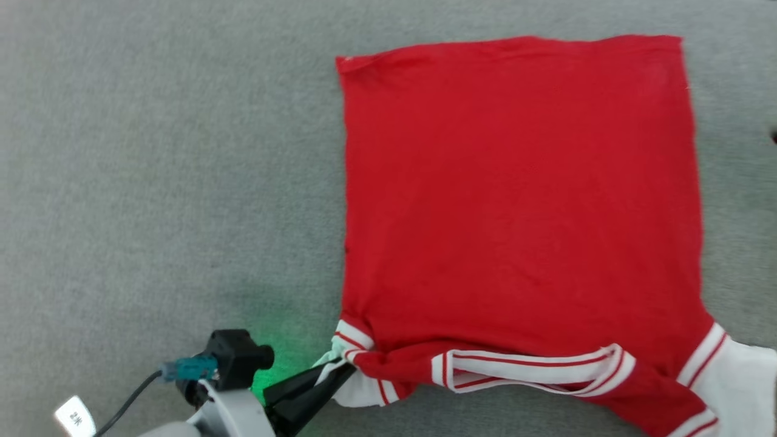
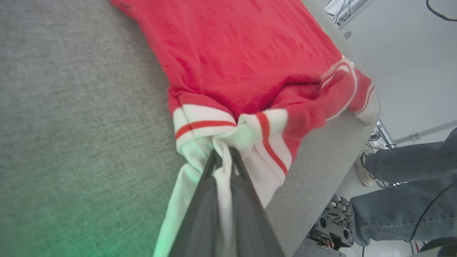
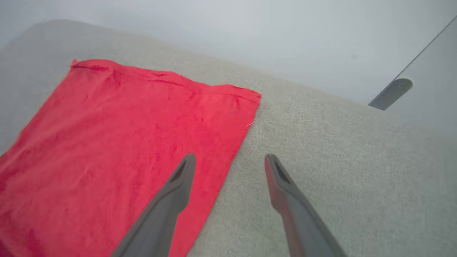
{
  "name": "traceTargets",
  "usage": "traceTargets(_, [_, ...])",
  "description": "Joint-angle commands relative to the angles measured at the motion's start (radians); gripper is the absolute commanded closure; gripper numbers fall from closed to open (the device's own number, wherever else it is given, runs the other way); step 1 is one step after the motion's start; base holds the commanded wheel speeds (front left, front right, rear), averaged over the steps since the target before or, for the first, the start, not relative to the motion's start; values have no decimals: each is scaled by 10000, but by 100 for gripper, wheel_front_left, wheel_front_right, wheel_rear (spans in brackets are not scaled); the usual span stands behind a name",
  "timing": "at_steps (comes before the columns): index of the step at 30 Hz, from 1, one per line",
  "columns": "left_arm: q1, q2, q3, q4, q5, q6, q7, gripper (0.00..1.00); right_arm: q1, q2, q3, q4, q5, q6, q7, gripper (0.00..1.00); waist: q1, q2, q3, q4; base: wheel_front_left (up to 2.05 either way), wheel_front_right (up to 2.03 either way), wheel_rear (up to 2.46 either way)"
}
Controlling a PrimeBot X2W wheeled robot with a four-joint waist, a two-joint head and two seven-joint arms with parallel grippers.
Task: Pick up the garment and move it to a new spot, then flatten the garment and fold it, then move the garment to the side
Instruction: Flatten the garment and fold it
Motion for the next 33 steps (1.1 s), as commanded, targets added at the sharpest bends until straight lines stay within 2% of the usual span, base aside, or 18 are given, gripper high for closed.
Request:
traceTargets(1, [-222, -106, -30, 33, 99, -56, 22, 100, -1071, 485, 453, 527, -415, -2, 512, 0, 0, 0, 593, 560, 0, 0, 0])
traceTargets(6, [-646, -290, -164, 116, 301, -99, 49, 100, -4222, 1752, 1589, 2969, -1600, -2, 2207, 0, 0, 0, 1096, 952, 0, 0, 0])
traceTargets(12, [-1068, -443, -340, 297, 362, -91, 21, 100, -6251, 2170, 1874, 5523, -2271, -4, 3609, 0, 0, 0, 1574, 1331, 0, 0, 0])
traceTargets(18, [-1467, -553, -666, 383, 361, -74, -32, 100, -7096, 2339, 1582, 7283, -2776, -4, 3897, 0, 0, 0, 1939, 1558, 0, 0, 0])
traceTargets(26, [-1834, -560, -937, 562, 285, -55, -242, 100, -6870, 2994, 1859, 8127, -2436, 10, 4525, 0, 0, 0, 2107, 1541, 0, 0, 0])
traceTargets(27, [-1872, -572, -959, 596, 279, -55, -285, 100, -6857, 2989, 1941, 8119, -2428, 19, 4571, 6, 0, 0, 2106, 1535, 0, 0, 0])
traceTargets(28, [-1899, -595, -965, 620, 267, -56, -340, 100, -6828, 2981, 2018, 8091, -2410, 21, 4577, 72, 0, 0, 2091, 1529, 0, 0, 0])
traceTargets(29, [-1920, -619, -978, 646, 257, -56, -396, 100, -6826, 2954, 2062, 8063, -2383, 24, 4539, 100, 0, 0, 2062, 1524, 0, 0, 0])
traceTargets(33, [-1915, -671, -949, 803, 397, -56, -589, 100, -6876, 2725, 1974, 7925, -2276, 16, 3992, 100, 0, 0, 1767, 1509, 0, 0, 0])
